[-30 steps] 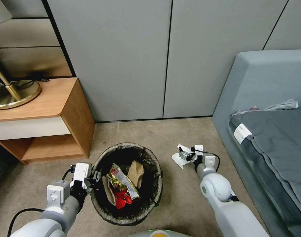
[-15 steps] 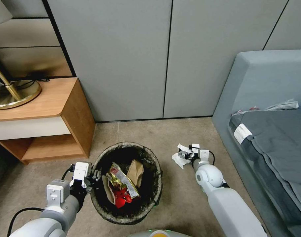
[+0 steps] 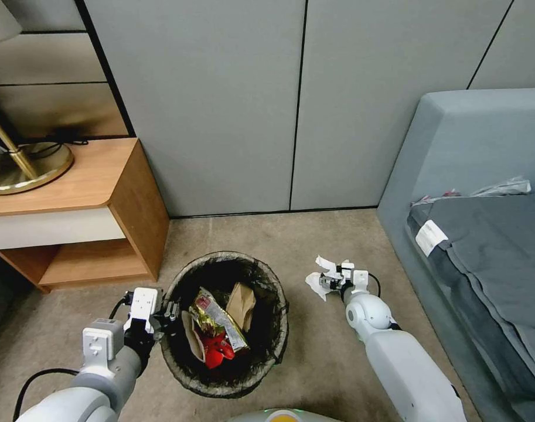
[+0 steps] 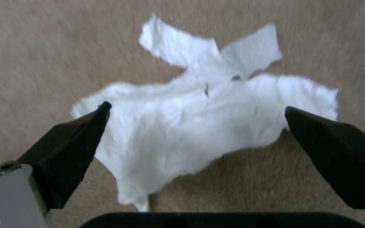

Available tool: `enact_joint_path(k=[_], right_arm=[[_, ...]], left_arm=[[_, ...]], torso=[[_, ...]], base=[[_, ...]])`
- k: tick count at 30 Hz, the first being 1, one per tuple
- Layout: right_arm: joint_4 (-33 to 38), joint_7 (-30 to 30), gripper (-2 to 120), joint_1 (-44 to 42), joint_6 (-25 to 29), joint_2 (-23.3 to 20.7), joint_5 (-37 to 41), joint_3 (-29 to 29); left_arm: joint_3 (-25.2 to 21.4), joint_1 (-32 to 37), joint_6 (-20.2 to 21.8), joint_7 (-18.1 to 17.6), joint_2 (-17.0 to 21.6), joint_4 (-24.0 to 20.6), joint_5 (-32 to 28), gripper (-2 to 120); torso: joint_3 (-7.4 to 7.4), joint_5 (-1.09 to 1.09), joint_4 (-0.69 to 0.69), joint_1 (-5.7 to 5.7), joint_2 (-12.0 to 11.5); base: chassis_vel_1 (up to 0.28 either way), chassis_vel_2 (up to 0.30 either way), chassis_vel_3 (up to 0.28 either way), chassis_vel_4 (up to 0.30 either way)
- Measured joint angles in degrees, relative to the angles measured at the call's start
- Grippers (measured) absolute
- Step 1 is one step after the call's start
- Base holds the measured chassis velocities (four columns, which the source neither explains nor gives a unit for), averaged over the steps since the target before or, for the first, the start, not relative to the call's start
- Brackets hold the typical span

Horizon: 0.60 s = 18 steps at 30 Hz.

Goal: Pick up the trash bin, then pick up the garbage from the floor and place it into the trash bin.

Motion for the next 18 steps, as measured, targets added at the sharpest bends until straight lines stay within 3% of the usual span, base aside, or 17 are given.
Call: enact_joint_path(k=[9, 18], right_arm=[[-6.0, -0.6, 100, 2.2, 1.8, 0.7, -0.5, -0.8], [-8.2, -0.9, 65, 2.9, 2.9, 1.1, -0.5, -0.8]], left_arm=[[0.1, -0.1, 0.0, 0.0, 0.1, 0.0, 0.0, 1], [0.3, -0.5, -0.1, 0.0, 0.1, 0.0, 0.1, 1]], torso=[[0.00, 0.00, 0.00, 0.00, 0.0], [0.00, -0.01, 0.00, 0.00, 0.0]], base=[[0.000, 0.000, 0.000, 0.000], [0.000, 0.000, 0.000, 0.000]])
